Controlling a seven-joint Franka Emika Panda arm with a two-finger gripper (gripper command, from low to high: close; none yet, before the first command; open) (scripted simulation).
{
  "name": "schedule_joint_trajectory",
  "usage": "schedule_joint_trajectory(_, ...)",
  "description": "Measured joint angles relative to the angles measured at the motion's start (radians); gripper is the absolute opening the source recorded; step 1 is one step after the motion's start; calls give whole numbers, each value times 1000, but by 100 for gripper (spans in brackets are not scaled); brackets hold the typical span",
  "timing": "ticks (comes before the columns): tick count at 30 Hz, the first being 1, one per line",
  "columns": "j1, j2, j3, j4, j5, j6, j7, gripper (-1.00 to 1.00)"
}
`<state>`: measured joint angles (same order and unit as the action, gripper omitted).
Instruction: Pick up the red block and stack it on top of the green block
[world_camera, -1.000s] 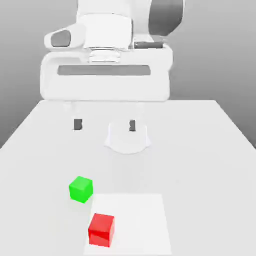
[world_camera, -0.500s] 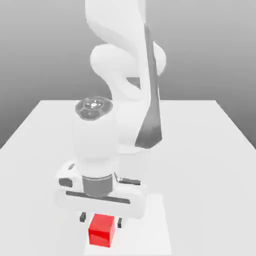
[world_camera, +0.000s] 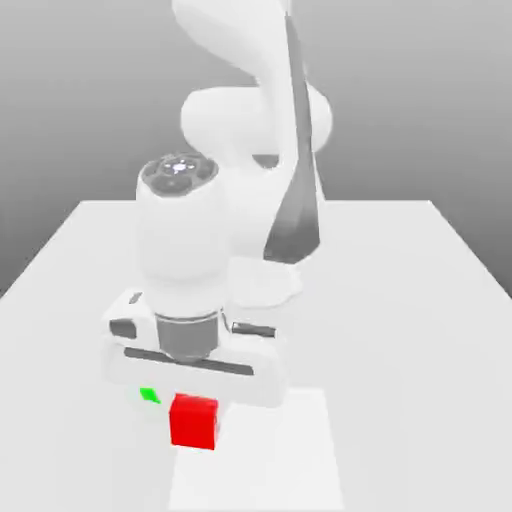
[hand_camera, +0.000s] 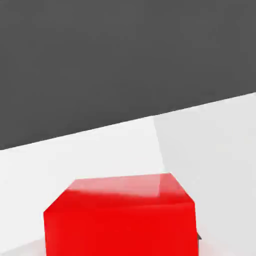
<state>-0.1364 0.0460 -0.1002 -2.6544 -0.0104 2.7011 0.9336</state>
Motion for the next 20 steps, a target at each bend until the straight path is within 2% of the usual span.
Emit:
schedule_joint_trajectory(9,-170,-305,-41,-286,-74,-17,262,-100)
schedule_joint_trajectory(16,-158,-104,-53,-301,-16,198,241,-100)
schedule_joint_trajectory(17,-153,-68,-51,-300,2,232,228,100)
schedule_joint_trajectory(20,-150,-68,-51,-300,2,232,228,100)
